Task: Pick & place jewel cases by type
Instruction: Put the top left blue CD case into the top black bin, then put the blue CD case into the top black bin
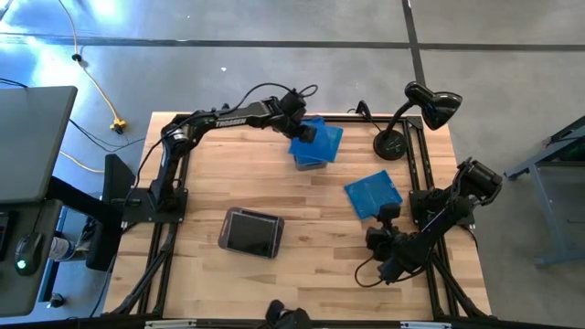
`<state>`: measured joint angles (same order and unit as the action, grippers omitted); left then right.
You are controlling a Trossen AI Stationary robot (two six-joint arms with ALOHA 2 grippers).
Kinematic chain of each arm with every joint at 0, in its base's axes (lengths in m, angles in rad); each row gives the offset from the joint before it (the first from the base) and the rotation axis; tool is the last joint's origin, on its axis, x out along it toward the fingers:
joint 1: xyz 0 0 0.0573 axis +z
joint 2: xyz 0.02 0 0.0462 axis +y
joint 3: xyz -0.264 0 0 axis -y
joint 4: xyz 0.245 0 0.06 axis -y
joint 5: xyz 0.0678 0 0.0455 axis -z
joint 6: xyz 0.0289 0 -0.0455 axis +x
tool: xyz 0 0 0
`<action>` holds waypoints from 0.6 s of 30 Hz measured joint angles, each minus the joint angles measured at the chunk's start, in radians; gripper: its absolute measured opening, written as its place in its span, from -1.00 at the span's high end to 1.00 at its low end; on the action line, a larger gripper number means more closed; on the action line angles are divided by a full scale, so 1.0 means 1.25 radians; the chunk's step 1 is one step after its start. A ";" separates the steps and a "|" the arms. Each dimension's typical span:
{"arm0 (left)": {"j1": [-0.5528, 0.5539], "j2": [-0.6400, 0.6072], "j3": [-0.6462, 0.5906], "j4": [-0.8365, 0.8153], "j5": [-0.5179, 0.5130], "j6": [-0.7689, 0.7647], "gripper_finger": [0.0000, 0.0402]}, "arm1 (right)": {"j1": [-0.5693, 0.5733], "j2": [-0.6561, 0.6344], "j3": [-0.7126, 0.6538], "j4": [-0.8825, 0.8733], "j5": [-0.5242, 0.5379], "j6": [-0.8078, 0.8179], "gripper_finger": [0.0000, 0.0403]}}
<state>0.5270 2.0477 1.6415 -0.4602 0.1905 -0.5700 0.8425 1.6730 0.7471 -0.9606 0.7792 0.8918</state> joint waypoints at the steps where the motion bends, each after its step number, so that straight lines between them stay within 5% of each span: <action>1: -0.001 0.002 0.000 -0.003 0.001 0.007 0.15 | 0.000 0.000 0.000 0.008 -0.001 -0.008 -0.23; 18: -0.008 0.028 0.000 0.164 -0.074 0.075 0.15 | -0.010 0.000 0.000 0.076 0.002 -0.073 -0.23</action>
<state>0.5167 2.0823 1.6417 -0.2556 0.0978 -0.4767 0.8295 1.6730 0.7467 -0.8661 0.7815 0.8002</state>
